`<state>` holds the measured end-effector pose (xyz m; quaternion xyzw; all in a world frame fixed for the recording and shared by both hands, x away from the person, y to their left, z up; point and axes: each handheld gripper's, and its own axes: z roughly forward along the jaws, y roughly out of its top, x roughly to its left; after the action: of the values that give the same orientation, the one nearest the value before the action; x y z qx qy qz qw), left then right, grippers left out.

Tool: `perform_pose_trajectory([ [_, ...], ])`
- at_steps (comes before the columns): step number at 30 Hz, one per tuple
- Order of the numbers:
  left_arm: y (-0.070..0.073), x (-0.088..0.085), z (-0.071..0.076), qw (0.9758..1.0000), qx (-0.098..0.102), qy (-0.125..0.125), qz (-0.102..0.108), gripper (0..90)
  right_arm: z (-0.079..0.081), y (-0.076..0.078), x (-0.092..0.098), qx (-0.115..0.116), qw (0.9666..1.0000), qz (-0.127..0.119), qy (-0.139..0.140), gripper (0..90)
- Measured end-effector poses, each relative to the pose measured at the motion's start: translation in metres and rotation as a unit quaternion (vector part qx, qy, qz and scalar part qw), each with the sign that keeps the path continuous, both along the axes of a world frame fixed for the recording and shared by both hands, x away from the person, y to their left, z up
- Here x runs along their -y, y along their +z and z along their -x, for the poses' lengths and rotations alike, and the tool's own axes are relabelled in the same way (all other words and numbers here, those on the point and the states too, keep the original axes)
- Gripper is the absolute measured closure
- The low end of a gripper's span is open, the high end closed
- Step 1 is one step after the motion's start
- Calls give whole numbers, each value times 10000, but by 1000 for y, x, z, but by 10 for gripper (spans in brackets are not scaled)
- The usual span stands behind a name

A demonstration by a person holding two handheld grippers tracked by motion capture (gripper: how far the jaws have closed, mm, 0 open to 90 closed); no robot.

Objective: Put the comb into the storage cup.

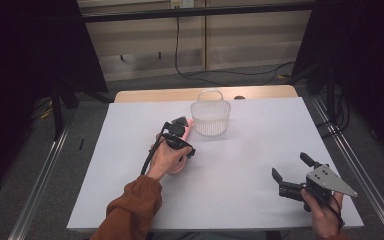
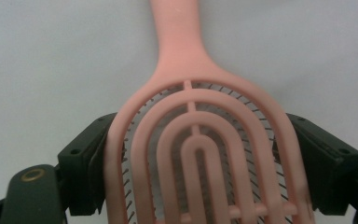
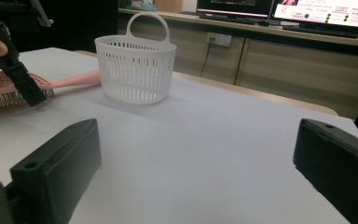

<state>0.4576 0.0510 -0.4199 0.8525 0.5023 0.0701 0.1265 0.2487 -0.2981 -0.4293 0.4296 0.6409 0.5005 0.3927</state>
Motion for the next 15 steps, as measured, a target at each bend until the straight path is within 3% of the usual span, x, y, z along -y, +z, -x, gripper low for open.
perform_pose_trajectory([
  [8,3,-4,0,10000,35,-53,26,181,0,0,0,2,10000,8,-4,3],
  [15,8,-11,1,9998,196,-76,28,185,0,0,0,-3,10000,-3,-12,3],
])
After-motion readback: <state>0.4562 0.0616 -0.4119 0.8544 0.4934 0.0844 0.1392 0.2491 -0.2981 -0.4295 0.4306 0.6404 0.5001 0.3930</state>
